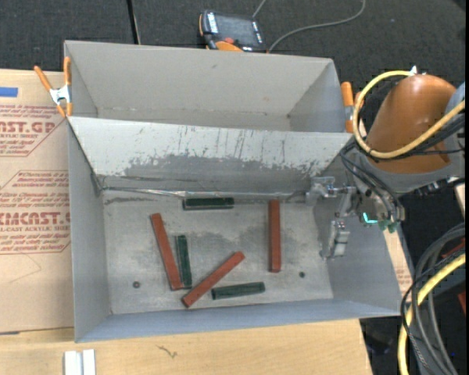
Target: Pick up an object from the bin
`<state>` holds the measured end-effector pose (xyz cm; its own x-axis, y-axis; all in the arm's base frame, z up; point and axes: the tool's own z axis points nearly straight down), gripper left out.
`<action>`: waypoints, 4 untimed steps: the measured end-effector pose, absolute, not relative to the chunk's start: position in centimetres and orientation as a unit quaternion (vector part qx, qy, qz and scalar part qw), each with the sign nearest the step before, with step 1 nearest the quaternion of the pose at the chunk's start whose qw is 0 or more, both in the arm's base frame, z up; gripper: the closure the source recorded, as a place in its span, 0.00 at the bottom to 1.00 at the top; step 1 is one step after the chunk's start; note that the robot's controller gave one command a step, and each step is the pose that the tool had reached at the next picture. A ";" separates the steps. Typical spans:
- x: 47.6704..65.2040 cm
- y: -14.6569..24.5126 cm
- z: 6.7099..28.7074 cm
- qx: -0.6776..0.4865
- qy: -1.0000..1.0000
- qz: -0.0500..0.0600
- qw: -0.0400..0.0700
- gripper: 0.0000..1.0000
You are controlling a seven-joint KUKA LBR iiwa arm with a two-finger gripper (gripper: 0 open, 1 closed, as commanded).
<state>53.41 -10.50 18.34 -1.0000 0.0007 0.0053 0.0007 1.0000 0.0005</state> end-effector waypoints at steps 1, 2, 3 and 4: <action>53.3 1.9 13.8 0.128 -0.992 -0.002 0.000 0.00; 51.6 6.9 15.0 0.273 -0.962 -0.001 -0.001 0.00; 52.2 6.2 12.4 0.344 -0.939 0.000 0.000 0.00; 52.0 6.2 6.8 0.390 -0.921 -0.001 0.001 0.00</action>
Offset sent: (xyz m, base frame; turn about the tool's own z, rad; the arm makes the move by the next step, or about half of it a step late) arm -0.0010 0.1194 -0.0436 -0.2501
